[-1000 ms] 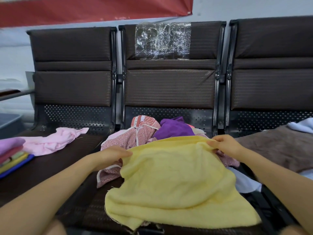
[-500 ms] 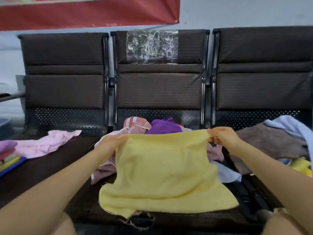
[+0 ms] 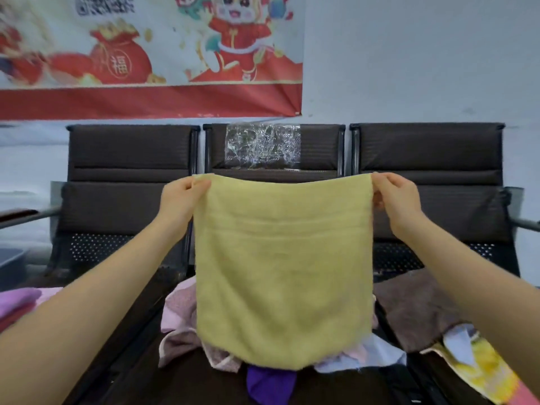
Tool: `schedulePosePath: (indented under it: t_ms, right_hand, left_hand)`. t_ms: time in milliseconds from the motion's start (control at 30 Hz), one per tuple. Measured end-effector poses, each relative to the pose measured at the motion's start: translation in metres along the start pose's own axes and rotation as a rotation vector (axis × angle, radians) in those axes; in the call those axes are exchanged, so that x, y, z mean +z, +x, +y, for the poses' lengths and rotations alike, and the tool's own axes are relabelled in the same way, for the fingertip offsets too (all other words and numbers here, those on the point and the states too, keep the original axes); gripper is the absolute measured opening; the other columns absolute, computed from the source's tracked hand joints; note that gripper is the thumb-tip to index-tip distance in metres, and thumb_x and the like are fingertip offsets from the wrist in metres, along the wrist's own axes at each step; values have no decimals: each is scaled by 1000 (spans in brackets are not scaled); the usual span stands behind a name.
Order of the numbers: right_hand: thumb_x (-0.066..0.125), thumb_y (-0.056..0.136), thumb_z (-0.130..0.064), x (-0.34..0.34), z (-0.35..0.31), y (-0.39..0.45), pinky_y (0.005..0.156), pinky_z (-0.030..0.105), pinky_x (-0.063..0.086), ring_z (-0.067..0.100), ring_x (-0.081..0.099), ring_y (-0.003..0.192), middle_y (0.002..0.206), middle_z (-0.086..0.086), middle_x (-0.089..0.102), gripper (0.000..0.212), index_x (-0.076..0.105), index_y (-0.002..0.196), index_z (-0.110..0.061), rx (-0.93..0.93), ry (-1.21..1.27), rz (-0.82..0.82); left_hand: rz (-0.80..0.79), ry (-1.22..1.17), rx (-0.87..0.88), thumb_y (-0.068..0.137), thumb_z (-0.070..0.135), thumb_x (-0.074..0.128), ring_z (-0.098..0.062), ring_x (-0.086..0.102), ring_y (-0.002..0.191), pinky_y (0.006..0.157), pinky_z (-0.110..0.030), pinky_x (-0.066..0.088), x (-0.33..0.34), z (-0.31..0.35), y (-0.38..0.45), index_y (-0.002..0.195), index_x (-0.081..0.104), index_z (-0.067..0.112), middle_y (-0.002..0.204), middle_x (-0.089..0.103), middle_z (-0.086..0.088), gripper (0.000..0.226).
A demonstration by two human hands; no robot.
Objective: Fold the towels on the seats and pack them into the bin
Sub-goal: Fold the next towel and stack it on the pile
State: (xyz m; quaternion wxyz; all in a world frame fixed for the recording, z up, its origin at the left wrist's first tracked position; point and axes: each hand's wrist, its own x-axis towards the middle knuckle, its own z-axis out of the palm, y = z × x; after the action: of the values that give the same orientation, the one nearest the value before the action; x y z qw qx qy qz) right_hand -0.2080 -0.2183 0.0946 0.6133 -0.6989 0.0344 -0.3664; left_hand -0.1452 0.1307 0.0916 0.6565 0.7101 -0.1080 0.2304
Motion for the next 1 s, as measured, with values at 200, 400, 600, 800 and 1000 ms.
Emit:
schedulePosePath:
  t_ms: [200,400,600,800,1000]
  right_hand:
    - [50,98,-18,-10,-44,-2,41,13,37,8,43,56,66,-1,49,24,61,77,-14,-13,49,-1]
    - [53,98,-19,-8,-81,-22,37,15,27,5,31,44,54,-4,37,21,65,81,-14,-13,187,-211]
    - [53,98,-24,11,-95,-23,49,19,25,5,25,46,48,-8,31,35,46,63,-19,277,543,-293]
    - [56,96,-19,24,-46,-14,37,14,35,8,41,46,57,-2,48,16,61,83,-13,316,117,-153]
    - [53,96,-14,25,72,-15,50,26,40,21,55,58,62,11,60,18,68,91,-6,263,-561,-321]
  left_hand:
    - [50,10,73,92,15,63,-15,50,122,104,-32,43,-1,42,2,140,48,13,134,52,-2,50]
    - [-12,-227,118,91,13,62,-17,67,95,82,-28,55,-24,67,-12,105,71,11,102,71,-5,16]
    - [-10,-541,18,92,17,61,-11,64,74,66,-25,55,-38,80,-7,99,69,11,80,70,0,13]
    - [80,-37,-244,80,23,73,-17,65,83,68,-28,51,-43,22,17,105,71,10,98,70,-6,28]
    - [-287,731,-246,87,22,66,-17,54,57,56,-26,41,-31,-84,1,75,73,6,60,61,-5,21]
